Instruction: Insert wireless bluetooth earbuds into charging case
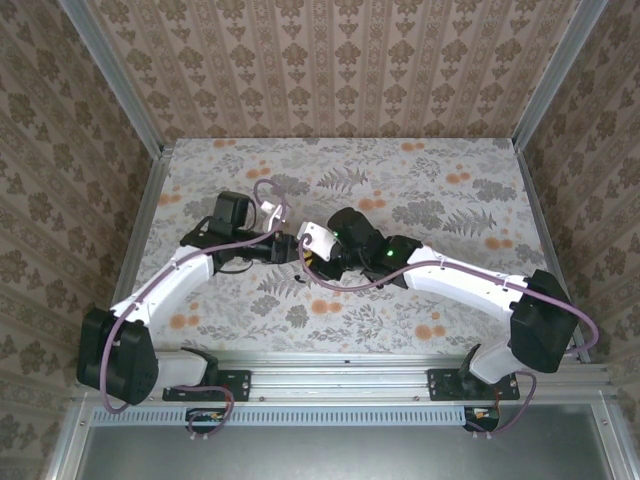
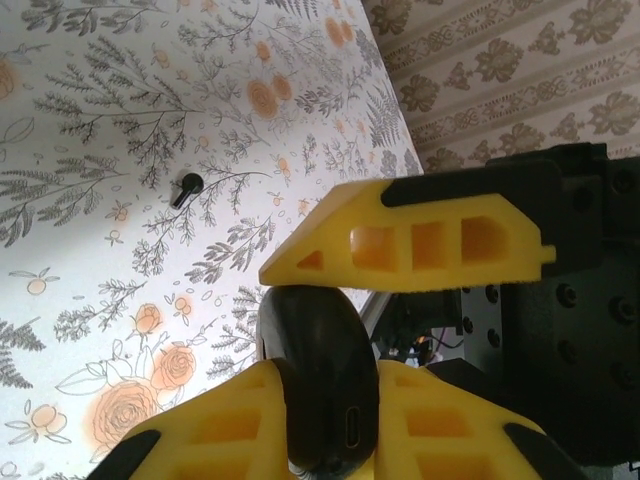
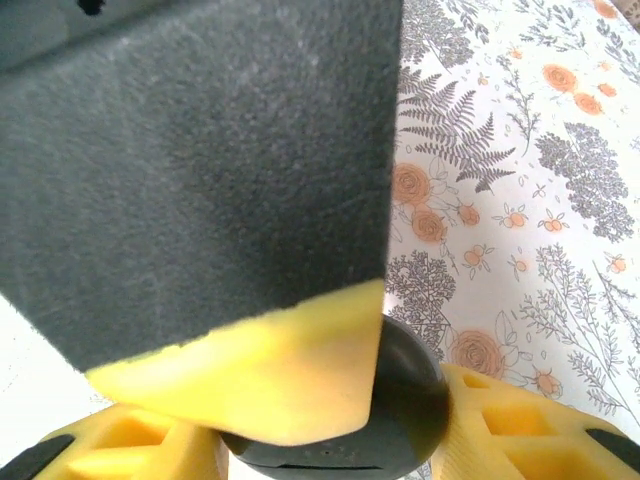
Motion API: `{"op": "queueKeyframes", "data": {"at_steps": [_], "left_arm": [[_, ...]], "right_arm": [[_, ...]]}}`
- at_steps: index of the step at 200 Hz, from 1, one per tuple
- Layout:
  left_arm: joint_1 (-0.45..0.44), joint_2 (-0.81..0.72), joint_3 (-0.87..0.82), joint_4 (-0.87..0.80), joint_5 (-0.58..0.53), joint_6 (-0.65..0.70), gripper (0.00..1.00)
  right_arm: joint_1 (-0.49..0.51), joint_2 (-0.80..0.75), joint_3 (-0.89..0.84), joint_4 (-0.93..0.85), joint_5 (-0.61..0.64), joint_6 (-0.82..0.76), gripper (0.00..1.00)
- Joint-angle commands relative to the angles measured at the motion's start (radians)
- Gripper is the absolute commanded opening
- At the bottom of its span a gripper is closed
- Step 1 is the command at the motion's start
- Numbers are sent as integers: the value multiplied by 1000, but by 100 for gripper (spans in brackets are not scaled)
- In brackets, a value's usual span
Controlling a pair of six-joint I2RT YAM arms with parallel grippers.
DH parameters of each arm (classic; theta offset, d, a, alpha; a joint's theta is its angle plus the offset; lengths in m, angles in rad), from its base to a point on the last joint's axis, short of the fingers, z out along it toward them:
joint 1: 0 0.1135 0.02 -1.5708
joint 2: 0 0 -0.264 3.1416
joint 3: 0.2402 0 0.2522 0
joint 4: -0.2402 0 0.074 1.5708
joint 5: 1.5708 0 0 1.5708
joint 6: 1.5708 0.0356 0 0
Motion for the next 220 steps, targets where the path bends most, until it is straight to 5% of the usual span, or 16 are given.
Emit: {"op": "queueKeyframes", "data": {"at_steps": [1,35,64,119,220], "left_arm": [[7,1,8,13,-42,35,16],[26,-56,-130,375,-54,-68,15],[26,-79,-224,706,-73,-192,15],[13,-64,-338,1203,-106,-402,14],[-55,49,-325,1597,-117,-613,14]], "right_arm": [[1,-76,-33,71,13,25,58],[-92,-221,-129,167,-92,211,65],[-231,-298,-210,280,-337,438,65],[-375,-176,-233,536,-723,819,60],[-412,5,-155,908,-967,1137,59]]}}
